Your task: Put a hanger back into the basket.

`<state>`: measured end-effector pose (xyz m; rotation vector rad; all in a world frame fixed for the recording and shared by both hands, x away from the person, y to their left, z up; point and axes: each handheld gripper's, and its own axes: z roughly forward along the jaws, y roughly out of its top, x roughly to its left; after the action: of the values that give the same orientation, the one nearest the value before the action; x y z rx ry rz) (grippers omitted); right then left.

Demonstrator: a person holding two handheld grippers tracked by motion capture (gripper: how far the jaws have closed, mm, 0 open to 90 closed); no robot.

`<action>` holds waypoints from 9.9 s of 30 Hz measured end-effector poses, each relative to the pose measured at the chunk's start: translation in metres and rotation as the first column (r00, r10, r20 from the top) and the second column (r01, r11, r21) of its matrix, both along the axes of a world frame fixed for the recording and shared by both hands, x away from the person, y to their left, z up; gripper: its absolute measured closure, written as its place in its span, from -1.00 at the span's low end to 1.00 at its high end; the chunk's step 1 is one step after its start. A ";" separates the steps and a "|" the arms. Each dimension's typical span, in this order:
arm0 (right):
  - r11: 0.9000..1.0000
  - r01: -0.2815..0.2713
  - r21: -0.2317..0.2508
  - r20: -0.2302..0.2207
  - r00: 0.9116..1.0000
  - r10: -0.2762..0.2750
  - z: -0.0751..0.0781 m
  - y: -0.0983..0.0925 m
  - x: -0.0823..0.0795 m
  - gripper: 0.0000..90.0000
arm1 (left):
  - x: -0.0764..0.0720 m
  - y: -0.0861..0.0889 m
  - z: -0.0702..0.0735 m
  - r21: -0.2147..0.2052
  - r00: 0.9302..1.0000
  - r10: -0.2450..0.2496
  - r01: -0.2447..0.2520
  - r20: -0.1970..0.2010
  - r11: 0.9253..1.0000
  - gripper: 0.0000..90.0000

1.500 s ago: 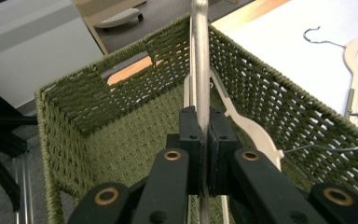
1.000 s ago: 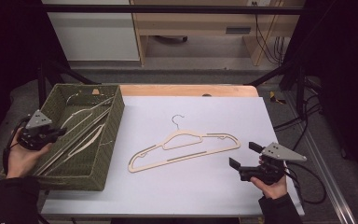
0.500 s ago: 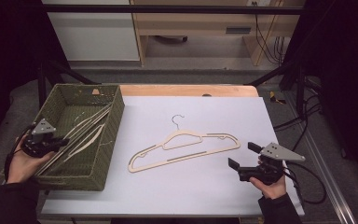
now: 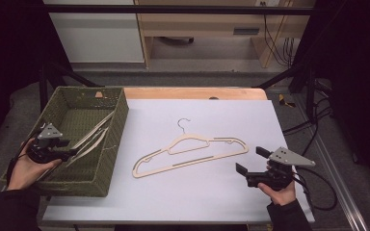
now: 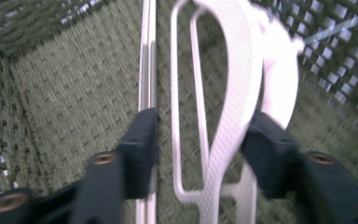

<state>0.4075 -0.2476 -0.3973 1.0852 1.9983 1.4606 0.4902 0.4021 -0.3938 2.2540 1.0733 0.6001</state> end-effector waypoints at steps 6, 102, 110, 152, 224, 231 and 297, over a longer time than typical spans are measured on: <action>1.000 0.000 0.000 0.000 1.000 0.000 0.000 0.000 0.000 -0.89 | -0.005 -0.005 0.016 -0.070 0.996 -0.007 0.013 0.091 0.997 -0.24; 0.999 -0.043 0.012 0.007 0.999 0.043 0.001 0.005 -0.001 -0.88 | 0.019 -0.236 -0.071 -0.099 0.962 -0.219 0.205 -0.161 0.974 0.62; 0.999 -0.048 0.010 0.010 0.999 0.048 0.002 0.009 0.001 -0.88 | 0.014 -0.241 -0.074 -0.091 0.972 -0.185 0.173 -0.145 0.981 0.47; 0.992 -0.121 -0.018 -0.149 0.982 0.117 -0.020 0.148 0.122 -0.64 | -0.038 -0.258 -0.017 0.011 0.971 -0.207 0.207 0.124 0.978 0.76; 0.996 -0.071 -0.057 -0.163 0.985 0.061 -0.028 0.167 0.137 0.99 | 0.018 -0.291 -0.038 -0.309 0.977 -0.197 0.165 -0.077 0.937 0.03; 0.994 -0.096 -0.056 -0.129 0.988 0.088 -0.025 0.163 0.129 0.99 | 0.031 -0.303 -0.045 -0.353 0.962 -0.228 0.163 -0.151 0.921 0.45; 1.000 -0.011 -0.008 0.014 1.000 0.011 -0.003 0.006 0.007 -0.89 | -0.034 -0.179 0.152 -0.160 0.931 -0.246 0.295 0.269 0.942 0.91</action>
<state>0.4143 -0.2416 -0.4003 1.0590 2.0022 1.4607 0.4557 0.2235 -0.2421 2.0424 0.6522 0.6065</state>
